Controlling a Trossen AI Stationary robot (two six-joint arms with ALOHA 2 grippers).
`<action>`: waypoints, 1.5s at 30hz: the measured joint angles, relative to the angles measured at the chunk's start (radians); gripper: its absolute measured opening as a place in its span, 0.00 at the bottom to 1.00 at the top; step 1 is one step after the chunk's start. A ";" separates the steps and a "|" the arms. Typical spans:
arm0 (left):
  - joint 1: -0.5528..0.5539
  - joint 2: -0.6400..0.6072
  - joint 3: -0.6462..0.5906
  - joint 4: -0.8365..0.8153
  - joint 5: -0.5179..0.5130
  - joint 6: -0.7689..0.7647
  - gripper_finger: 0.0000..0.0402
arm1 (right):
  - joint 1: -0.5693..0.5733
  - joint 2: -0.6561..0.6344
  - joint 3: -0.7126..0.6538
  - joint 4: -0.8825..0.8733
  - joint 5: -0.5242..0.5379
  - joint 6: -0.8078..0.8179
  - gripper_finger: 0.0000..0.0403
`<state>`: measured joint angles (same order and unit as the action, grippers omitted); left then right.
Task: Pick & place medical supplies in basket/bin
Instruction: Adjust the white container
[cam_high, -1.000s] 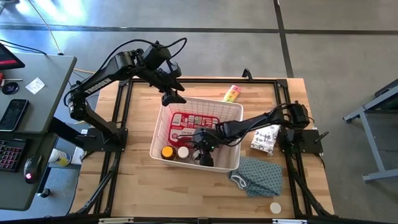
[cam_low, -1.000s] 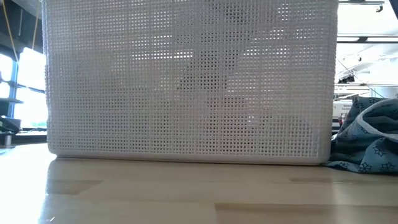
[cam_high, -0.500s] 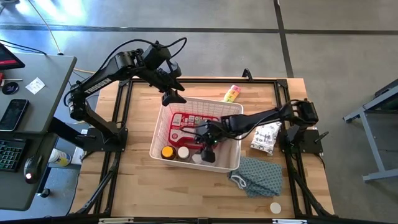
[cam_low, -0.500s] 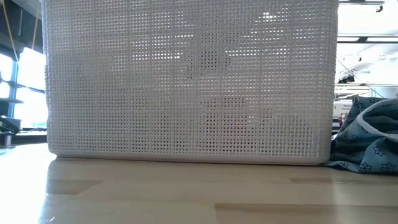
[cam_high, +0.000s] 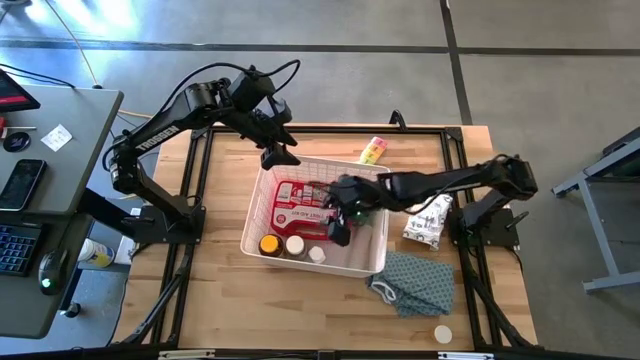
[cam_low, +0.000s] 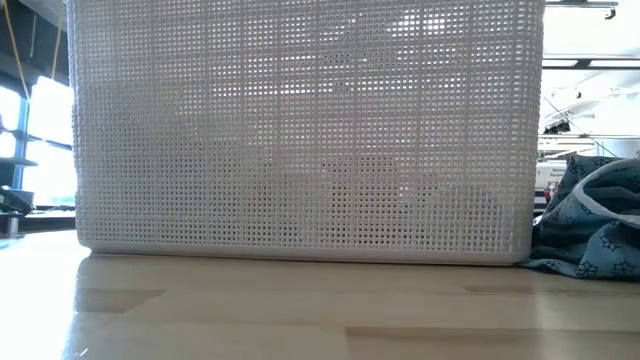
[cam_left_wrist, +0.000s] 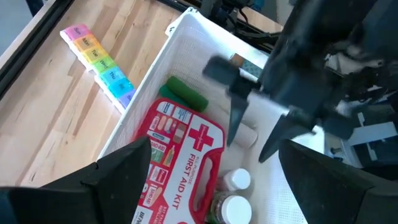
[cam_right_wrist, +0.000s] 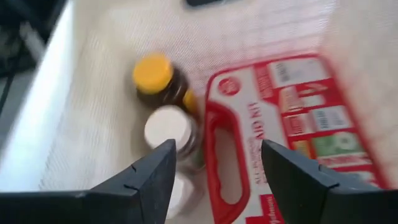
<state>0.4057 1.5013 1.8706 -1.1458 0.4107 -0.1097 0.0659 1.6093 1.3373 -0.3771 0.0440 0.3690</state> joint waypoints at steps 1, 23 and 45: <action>0.000 0.000 0.000 0.000 0.000 0.000 0.96 | -0.001 -0.019 0.000 -0.002 0.021 0.028 0.56; 0.000 0.052 0.001 0.038 0.033 0.077 0.96 | -0.077 -0.478 0.001 -0.543 0.604 0.596 0.40; 0.024 0.230 0.000 -0.120 -0.259 -0.057 0.96 | -0.712 -0.364 0.000 -0.608 0.026 -0.013 0.33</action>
<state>0.4294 1.7317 1.8702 -1.2661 0.1519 -0.1666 -0.6464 1.2455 1.3376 -0.9855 0.0697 0.3556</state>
